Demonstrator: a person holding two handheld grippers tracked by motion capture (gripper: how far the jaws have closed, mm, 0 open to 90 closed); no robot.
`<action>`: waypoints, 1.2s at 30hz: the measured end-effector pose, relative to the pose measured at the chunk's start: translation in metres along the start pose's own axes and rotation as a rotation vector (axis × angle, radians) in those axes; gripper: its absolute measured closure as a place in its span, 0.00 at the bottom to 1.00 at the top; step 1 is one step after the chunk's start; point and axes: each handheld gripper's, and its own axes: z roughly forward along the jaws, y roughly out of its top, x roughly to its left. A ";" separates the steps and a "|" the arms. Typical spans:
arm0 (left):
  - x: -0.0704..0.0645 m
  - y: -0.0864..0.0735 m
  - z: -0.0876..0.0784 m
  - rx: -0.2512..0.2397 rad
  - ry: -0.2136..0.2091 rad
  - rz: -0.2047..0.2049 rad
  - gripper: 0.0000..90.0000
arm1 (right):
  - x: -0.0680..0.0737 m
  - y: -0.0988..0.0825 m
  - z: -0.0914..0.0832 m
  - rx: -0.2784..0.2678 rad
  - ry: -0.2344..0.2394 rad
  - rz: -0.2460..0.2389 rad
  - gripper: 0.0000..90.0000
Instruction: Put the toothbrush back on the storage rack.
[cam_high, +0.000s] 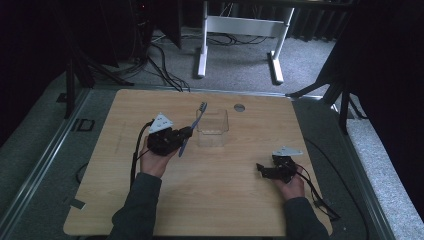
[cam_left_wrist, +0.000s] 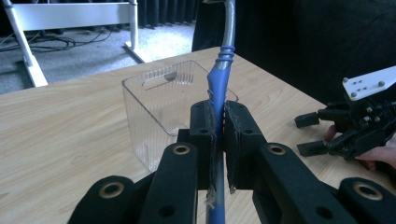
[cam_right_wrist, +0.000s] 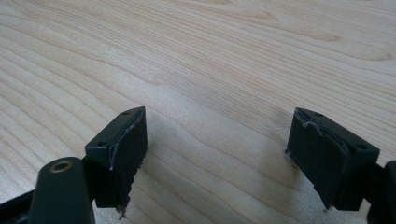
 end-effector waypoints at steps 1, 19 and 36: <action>0.000 0.000 0.000 -0.003 0.001 -0.002 0.91 | 0.000 0.000 0.000 0.000 0.000 0.000 0.22; -0.002 0.011 0.006 -0.020 0.010 0.029 0.91 | 0.000 0.000 0.000 0.000 0.000 -0.002 0.22; 0.002 0.017 0.014 -0.006 0.015 0.042 0.91 | 0.000 0.000 0.000 -0.001 0.000 -0.001 0.22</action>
